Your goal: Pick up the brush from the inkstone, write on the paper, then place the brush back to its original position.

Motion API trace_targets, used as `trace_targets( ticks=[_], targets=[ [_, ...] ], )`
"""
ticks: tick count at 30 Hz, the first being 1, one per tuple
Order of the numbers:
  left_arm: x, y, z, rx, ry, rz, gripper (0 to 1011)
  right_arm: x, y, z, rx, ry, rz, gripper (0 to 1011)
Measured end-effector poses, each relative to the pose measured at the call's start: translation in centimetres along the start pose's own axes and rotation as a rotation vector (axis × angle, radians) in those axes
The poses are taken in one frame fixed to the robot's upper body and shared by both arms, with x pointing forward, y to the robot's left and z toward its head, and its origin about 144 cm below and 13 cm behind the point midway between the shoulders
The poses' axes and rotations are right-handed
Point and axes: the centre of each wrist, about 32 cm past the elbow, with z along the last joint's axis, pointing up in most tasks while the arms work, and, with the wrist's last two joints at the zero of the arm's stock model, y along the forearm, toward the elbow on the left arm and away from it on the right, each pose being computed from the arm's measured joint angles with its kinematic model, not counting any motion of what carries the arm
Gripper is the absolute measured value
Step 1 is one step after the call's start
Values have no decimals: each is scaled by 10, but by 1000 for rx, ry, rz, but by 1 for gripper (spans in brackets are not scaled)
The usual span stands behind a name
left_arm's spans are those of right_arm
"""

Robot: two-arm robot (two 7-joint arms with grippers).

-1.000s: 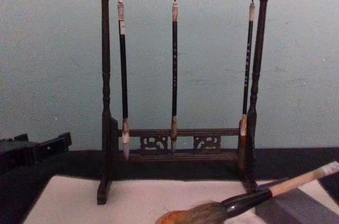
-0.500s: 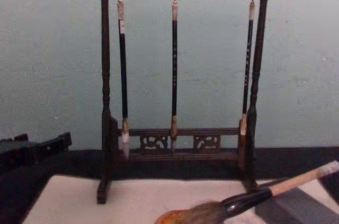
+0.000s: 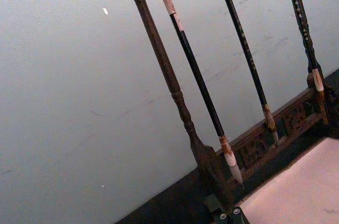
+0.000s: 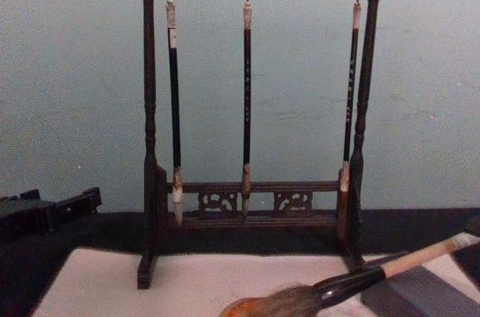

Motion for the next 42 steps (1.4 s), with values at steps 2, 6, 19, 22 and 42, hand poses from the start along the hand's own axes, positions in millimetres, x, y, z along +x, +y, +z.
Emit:
trace_targets(
  ticks=[2, 6, 19, 22, 42],
  targets=[
    [0, 0, 0, 0, 0, 0, 1002, 2, 3, 0, -2, 20, 7, 1001],
    [0, 0, 0, 0, 0, 0, 1000, 5, 9, 1, -3, 50, 17, 1001],
    [0, 0, 0, 0, 0, 0, 1000, 12, 20, 1, -4, 108, 48, 1001],
    [0, 0, 0, 0, 0, 0, 1002, 13, 22, 1, -3, 118, 55, 1001],
    [0, 0, 0, 0, 0, 0, 1002, 18, 28, -4, -4, 179, 73, 1001]
  ],
)
